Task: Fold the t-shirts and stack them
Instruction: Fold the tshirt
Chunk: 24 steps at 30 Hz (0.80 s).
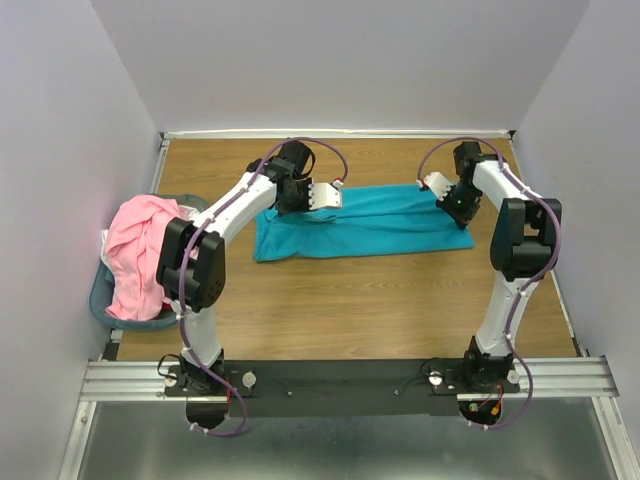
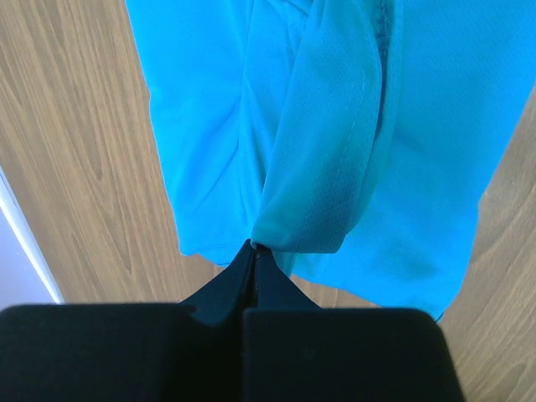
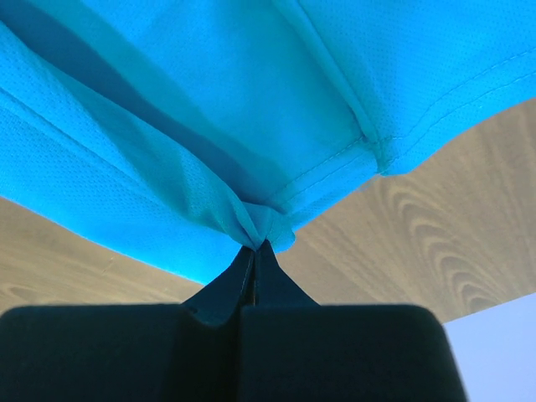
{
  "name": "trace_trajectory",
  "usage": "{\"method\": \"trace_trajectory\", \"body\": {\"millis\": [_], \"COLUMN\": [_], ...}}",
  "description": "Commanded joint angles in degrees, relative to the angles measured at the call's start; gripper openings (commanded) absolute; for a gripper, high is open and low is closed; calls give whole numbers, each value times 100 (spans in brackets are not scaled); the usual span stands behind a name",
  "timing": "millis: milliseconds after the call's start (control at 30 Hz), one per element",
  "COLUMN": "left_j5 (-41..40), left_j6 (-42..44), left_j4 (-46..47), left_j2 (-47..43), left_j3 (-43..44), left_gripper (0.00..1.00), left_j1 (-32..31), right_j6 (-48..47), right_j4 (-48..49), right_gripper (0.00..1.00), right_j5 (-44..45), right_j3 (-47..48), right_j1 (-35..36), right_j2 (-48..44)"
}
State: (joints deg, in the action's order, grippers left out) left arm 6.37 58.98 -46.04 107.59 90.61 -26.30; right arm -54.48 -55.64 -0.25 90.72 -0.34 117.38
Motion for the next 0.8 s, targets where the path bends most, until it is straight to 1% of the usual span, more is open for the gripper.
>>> {"method": "trace_trajectory", "body": {"millis": [0, 133, 167, 233, 267, 300, 333, 367, 400, 433, 467, 567, 600, 667, 700, 767], "left_j5": [-92, -110, -118, -145, -154, -180, -224, -224, -233, -242, -233, -119, -92, 100, 266, 443], "left_j6": [70, 70, 70, 43, 52, 9, -27, -71, -114, -219, -281, -597, -711, -1053, -1160, -1510], "left_j4": [-37, -10, 16, 60, 104, 130, 218, 218, 305, 359, 420, 596, 666, 693, 693, 684], "left_j2": [104, 122, 139, 157, 174, 183, 209, 218, 236, 236, 227, 201, 183, 105, -18, -220], "left_j3": [159, 98, 80, 54, 27, 10, -8, -8, 1, 9, 53, 281, 343, 440, 449, 327], "left_gripper": [0, 0, 0, 0, 0, 0, 4, 4, 15, 22, 33, 41, 50, 52, 56, 56], "left_j1": [64, 73, 99, 117, 126, 143, 178, 178, 231, 266, 310, 555, 626, 846, 916, 1083], "right_j6": [7, 7, 16, 60, 138, 200, 323, 324, 446, 508, 569, 842, 973, 1114, 1237, 1352], "right_j4": [-79, -96, -96, -88, -79, -79, -79, -79, -88, -88, -88, -96, -96, -140, -193, -289], "right_gripper": [2, 4, 9, 13, 21, 26, 38, 44, 49, 52, 57, 59, 61, 61, 61, 61], "right_j5": [131, 148, 139, 122, 113, 104, 78, 60, 52, -96, -124, -247, -291, -414, -527, -755], "right_j3": [315, 385, 385, 438, 473, 534, 648, 701, 754, 850, 903, 1027, 1062, 1071, 1027, 948], "right_j1": [25, 25, 25, 25, 25, 25, 25, 25, 8, -19, -45, -159, -194, -291, -326, -422], "right_j2": [197, 268, 276, 311, 320, 346, 381, 391, 408, 400, 391, 321, 277, 215, 145, 83]}}
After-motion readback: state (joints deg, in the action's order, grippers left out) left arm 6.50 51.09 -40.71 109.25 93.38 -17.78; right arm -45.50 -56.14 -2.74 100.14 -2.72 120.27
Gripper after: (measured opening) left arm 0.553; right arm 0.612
